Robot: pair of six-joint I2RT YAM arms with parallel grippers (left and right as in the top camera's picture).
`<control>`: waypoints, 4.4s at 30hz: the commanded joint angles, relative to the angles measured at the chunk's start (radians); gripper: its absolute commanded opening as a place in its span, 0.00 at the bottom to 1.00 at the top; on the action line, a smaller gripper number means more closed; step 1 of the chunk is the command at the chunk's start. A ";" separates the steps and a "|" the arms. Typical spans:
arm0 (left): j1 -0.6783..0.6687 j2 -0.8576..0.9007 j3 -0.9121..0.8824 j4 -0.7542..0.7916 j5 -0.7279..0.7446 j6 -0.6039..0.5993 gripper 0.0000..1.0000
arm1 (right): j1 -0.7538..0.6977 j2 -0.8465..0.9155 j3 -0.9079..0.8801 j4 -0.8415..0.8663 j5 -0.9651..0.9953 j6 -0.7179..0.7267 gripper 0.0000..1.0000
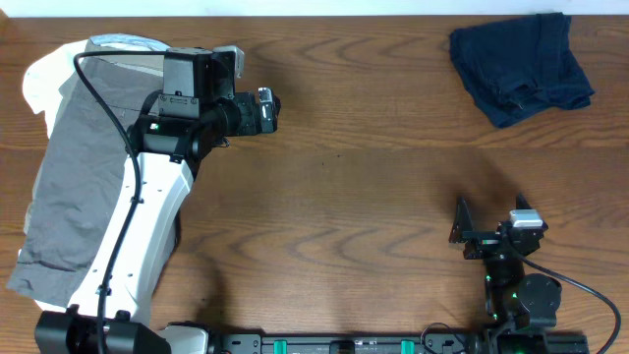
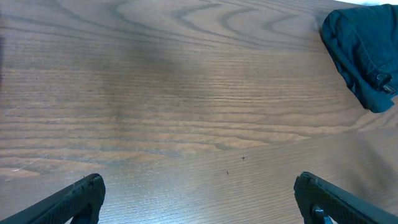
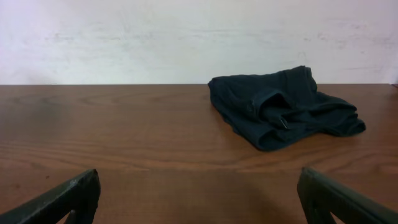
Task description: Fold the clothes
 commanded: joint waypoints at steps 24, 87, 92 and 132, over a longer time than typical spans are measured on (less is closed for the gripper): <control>0.004 0.007 -0.008 -0.014 -0.062 0.013 0.98 | -0.012 -0.007 -0.002 -0.005 0.003 0.000 0.99; 0.077 -1.334 -1.212 0.789 -0.140 0.193 0.98 | -0.012 -0.007 -0.002 -0.005 0.003 0.000 0.99; 0.113 -1.405 -1.252 0.788 -0.140 0.193 0.98 | -0.012 -0.007 -0.002 -0.005 0.003 0.000 0.99; 0.129 -1.478 -1.294 0.505 -0.155 0.245 0.98 | -0.012 -0.007 -0.002 -0.005 0.003 0.000 0.99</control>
